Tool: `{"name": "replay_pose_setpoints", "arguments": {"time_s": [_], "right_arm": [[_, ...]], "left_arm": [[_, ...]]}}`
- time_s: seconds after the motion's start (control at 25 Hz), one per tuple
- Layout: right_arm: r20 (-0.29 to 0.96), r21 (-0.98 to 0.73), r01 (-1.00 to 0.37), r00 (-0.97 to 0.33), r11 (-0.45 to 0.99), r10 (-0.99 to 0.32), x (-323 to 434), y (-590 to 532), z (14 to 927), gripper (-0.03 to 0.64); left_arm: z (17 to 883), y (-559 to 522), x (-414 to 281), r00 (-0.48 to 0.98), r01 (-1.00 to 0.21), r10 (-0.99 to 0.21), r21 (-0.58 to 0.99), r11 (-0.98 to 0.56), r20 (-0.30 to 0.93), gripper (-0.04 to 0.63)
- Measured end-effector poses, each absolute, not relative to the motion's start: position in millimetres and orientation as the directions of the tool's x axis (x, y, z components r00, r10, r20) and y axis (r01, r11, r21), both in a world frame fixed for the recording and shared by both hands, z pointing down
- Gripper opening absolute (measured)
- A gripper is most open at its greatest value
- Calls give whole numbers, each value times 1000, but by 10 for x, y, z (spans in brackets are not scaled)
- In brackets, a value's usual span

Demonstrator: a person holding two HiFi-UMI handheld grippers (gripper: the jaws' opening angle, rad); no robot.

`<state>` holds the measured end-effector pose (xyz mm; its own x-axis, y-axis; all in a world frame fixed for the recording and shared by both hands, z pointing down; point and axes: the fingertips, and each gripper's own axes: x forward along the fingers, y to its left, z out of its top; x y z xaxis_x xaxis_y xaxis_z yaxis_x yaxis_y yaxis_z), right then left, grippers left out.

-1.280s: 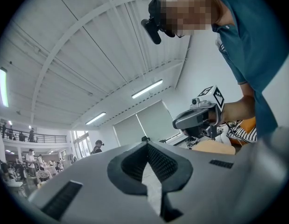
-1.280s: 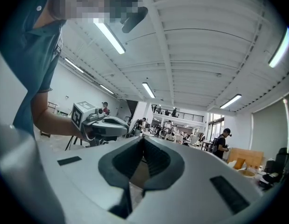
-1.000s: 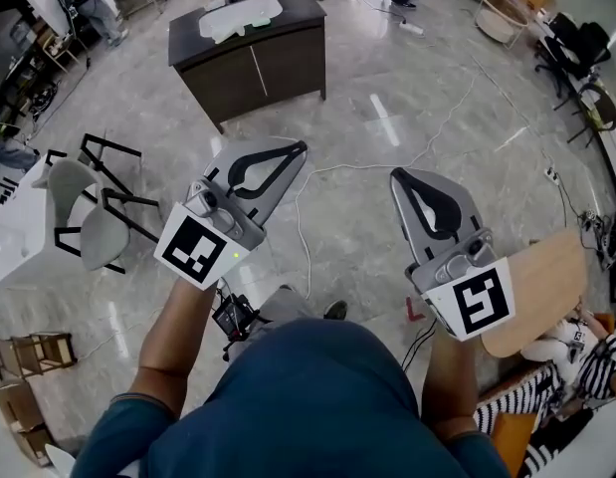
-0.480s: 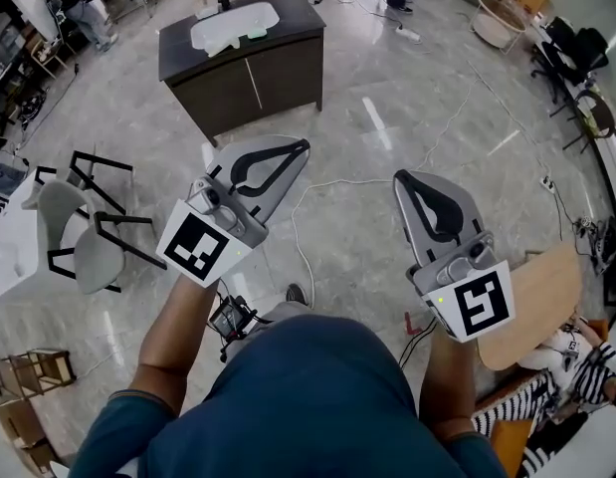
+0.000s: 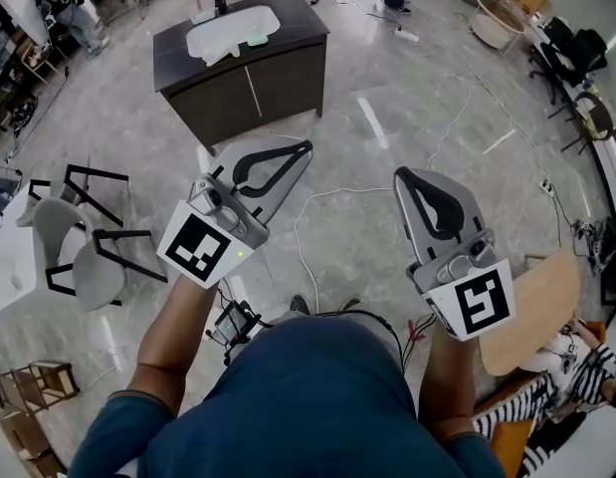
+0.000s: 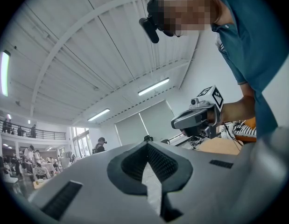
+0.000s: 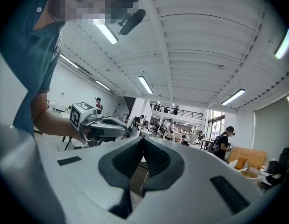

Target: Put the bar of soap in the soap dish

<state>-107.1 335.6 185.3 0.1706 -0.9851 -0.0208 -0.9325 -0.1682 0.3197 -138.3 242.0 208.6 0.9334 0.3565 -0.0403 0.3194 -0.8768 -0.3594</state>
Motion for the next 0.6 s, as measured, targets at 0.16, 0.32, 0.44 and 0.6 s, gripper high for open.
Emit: {"name": "replay_pose_setpoints", "arguments": {"time_s": [0.16,0.32,0.44,0.6], "right_arm": [[-24,326,-934,145,-145,-989,-870,3202,1823,14],[-10,265,-956,124,-122,-992,-615,3092,1868,14],[-21,259,-961,93,-95,-995,-350,3038,1865,14],[-68,312,-949,31,-51,-997,23,3007,1781,14]], "left_arm": [[2090,2267,-1199,943,298,332,-360,-884,-34,0],[2072,2146,-970,956,258,292,-363,-895,-40,0],[2067,2098,-747,966,230,259,-365,-902,-29,0],[2040,2086,-406,975,199,223,-380,-903,-19,0]]}}
